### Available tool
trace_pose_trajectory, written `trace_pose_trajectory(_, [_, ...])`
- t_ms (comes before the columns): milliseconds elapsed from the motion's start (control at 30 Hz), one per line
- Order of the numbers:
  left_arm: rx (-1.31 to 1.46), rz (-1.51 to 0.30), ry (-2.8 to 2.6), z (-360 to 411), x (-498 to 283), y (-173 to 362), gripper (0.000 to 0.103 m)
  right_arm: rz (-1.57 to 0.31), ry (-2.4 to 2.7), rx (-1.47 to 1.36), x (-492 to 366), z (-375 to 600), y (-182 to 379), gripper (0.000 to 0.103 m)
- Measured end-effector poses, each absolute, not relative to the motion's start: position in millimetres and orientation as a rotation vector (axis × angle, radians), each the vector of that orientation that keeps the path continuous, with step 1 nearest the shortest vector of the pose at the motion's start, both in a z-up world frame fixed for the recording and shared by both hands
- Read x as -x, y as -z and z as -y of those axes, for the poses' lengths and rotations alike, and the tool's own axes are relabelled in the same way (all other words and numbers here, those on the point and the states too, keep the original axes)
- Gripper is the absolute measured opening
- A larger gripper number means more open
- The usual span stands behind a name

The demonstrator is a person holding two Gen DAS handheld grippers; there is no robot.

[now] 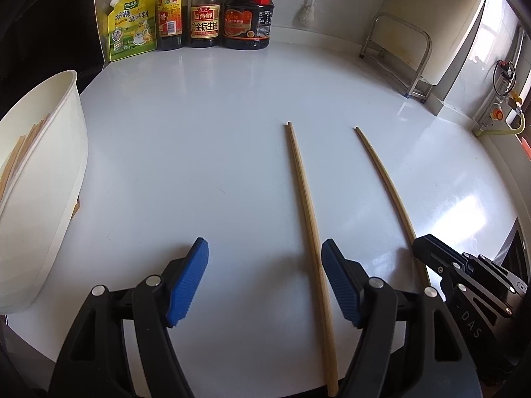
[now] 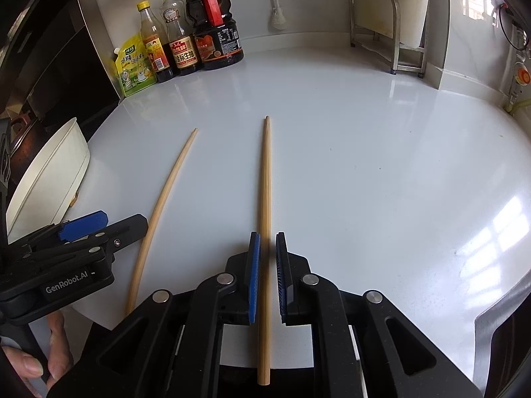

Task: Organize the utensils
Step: 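Close the left tool on one chopstick while the right tool grasps the other chopstick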

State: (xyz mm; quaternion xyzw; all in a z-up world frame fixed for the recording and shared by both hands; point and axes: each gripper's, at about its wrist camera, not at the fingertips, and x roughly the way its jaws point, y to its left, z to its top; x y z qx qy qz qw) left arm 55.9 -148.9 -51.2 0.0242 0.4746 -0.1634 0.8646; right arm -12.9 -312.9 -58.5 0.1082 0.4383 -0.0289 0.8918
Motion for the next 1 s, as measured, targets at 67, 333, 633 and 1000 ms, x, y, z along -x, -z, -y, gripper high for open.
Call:
trace_pose_trajectory(67, [-0.049, -0.993, 0.335, 149, -58, 52, 0.071, -0.904, 0.058, -0.224, 13, 313, 58, 0.009])
trace_pose_trajectory(333, [-0.038, -0.98, 0.331, 152, -64, 49, 0.079, -0.907, 0.066, -0.197, 5, 311, 58, 0.017])
trace_pose_trajectory(633, [-0.042, -1.0, 0.305, 152, -68, 56, 0.085, -0.906, 0.082, -0.168, -4, 312, 58, 0.029])
trace_pose_trajectory(1000, [-0.099, -1.004, 0.27, 158, -67, 62, 0.095, -0.894, 0.109, -0.116, -3, 311, 61, 0.04])
